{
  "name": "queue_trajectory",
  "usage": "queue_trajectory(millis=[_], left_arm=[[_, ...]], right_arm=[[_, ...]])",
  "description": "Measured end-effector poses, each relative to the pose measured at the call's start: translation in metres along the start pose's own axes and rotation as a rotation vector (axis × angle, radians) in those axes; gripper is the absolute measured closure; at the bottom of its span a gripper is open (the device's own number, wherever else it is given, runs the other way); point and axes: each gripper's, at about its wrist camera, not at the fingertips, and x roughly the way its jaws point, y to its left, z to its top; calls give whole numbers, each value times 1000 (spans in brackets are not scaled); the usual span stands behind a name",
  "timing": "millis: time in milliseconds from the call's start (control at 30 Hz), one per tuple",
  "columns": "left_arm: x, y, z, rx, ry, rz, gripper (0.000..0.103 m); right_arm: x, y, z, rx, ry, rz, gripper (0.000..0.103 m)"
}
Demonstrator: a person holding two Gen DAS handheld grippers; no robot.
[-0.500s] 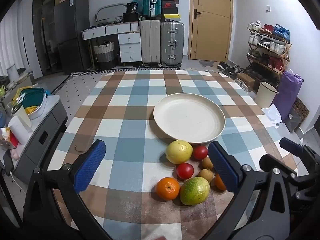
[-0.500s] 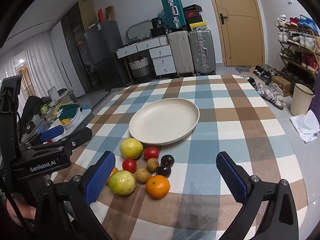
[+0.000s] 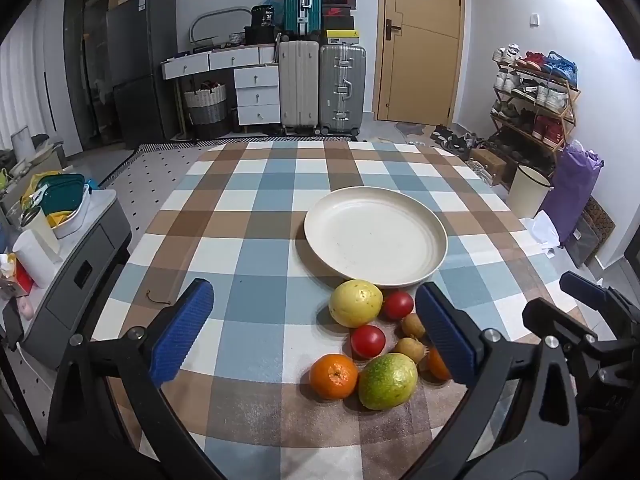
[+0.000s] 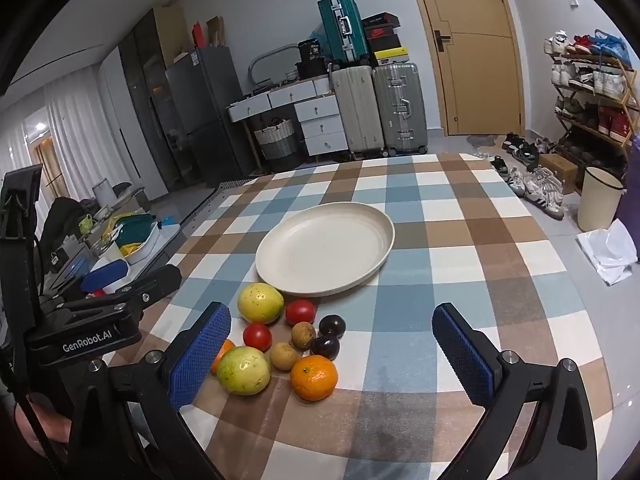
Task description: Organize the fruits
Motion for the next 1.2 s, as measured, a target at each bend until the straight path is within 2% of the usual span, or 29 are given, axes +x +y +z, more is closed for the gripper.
queue_trajectory(millis=[1200], left_arm=[[5,1,-9,-11,21,5,1]], right_arm=[[-1,3,-5,-12,-15,9,0]])
